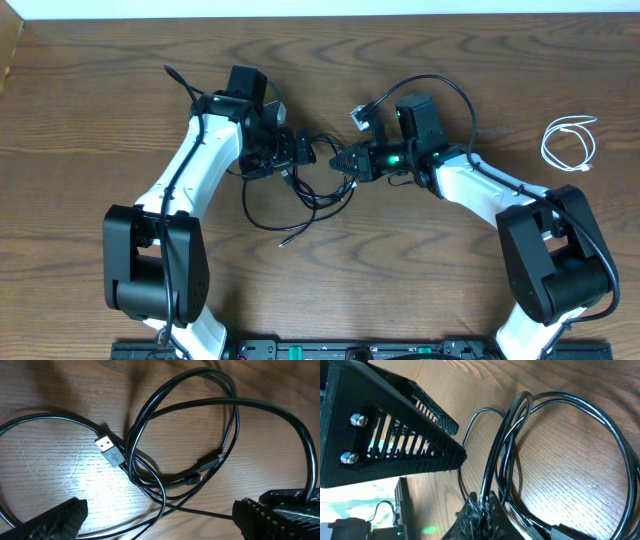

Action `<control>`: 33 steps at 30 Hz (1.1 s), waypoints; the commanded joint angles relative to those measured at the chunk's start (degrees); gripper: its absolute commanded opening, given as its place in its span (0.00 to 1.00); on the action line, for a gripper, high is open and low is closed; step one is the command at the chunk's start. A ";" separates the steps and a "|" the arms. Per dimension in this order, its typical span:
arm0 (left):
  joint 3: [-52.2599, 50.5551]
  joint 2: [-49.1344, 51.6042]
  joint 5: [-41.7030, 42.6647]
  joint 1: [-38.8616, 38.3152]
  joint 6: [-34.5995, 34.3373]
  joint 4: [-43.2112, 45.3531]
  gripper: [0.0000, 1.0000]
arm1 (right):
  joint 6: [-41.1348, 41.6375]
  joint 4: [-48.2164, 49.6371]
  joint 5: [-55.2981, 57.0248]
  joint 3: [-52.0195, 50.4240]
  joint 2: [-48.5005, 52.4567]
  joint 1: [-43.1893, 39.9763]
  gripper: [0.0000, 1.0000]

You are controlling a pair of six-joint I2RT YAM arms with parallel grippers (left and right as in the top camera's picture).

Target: Untangle cables

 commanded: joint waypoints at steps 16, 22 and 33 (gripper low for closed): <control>0.68 0.15 -1.95 0.04 0.48 3.76 0.98 | 0.33 -0.81 -0.96 0.04 -0.26 0.20 0.01; 0.68 0.15 -2.69 0.04 0.46 4.20 0.79 | 0.28 -0.26 -0.96 0.04 -0.26 0.20 0.01; -2.84 0.44 -4.26 -0.17 0.42 4.92 0.09 | 4.42 0.07 0.70 0.07 -1.09 0.31 0.01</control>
